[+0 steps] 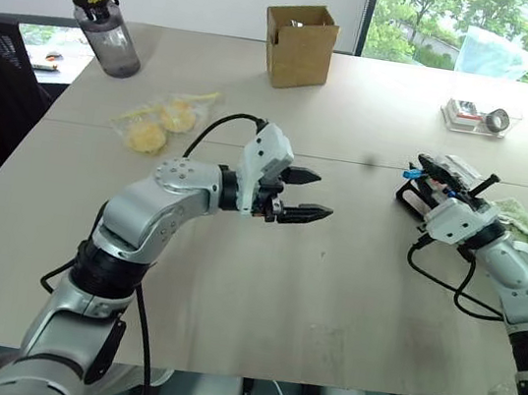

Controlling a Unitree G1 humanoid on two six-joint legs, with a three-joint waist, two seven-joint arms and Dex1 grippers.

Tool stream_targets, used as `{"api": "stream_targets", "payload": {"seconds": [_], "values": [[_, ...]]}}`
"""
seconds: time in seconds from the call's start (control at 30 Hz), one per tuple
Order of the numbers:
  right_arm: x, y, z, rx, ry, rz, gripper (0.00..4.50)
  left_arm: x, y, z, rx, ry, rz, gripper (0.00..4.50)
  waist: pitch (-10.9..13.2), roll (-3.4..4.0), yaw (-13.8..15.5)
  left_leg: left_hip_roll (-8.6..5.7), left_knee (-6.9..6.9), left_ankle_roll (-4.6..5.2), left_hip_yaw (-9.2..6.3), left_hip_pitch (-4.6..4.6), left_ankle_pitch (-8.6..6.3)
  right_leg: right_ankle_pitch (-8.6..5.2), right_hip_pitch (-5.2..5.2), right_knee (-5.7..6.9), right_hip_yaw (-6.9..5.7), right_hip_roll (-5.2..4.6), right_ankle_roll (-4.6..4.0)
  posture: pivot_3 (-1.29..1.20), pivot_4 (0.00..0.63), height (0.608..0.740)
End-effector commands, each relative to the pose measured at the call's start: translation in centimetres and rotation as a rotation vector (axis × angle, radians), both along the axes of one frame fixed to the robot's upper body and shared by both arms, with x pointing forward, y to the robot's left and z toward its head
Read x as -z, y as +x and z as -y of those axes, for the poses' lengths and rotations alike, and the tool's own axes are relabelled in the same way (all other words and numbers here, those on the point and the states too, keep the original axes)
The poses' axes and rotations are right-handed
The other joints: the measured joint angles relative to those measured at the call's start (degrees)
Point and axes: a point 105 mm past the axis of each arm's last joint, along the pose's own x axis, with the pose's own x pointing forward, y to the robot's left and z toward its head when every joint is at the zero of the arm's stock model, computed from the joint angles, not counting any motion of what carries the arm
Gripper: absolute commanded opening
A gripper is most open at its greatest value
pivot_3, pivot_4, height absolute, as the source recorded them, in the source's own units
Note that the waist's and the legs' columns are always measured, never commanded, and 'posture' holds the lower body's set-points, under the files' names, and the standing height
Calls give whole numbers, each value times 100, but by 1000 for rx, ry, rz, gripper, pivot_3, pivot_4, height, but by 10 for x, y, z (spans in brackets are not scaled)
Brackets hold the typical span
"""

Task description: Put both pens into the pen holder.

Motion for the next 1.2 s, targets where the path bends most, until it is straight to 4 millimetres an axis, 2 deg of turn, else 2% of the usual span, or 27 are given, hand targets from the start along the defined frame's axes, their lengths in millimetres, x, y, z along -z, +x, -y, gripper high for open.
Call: {"api": "stream_targets", "payload": {"seconds": [0.03, 0.37, 0.4, 0.47, 0.67, 1.03, 1.2], "values": [[-21, 2, 6, 6, 138, 54, 62, -11, -7, 4, 29, -16, 53, 3517, 0, 1, -2, 0, 0, 0, 0, 0, 0, 0, 0, 0, 0, 0, 0, 0, 150, 736], [-17, 12, 17, 45, 192, 12, 62, -12, -8, 4, 29, -24, 52, 3517, 3, 5, -1, 1, 2, 0, 1, 0, 0, 1, 1, 2, 0, -3, -1, 0, 150, 736], [-17, 14, 19, 54, 203, 5, 862, -12, -7, 4, 29, -25, 52, 3546, 3, 5, -1, 1, 2, 0, 1, 0, 0, 1, 1, 2, 1, -3, -1, 0, 150, 736], [-17, 16, 22, 64, 214, -3, 1439, -12, -7, 5, 27, -29, 51, 3546, 3, 5, -1, 1, 2, 0, 1, 1, 0, 1, 1, 2, 1, -2, -1, 0, 150, 736], [-18, 20, 27, 83, 240, -8, 4385, -11, -6, 3, 19, -29, 49, 3546, 3, 5, -4, 1, 2, 0, 1, 2, 0, 1, 1, 4, 1, -2, -1, 0, 150, 736], [-22, 17, 23, 51, 224, -6, 4453, -9, -6, 4, 14, -31, 45, 3546, 3, 5, -5, 1, 2, 0, 1, 2, 0, 1, 1, 6, 2, -2, -1, 0, 150, 736], [1, -7, -3, -137, 244, -238, 4453, -4, -4, 0, -10, -40, 43, 3546, 3, 6, 2, 3, 2, 0, -3, 3, 0, 1, 3, 6, 0, -2, -1, 0, 150, 736]]}}
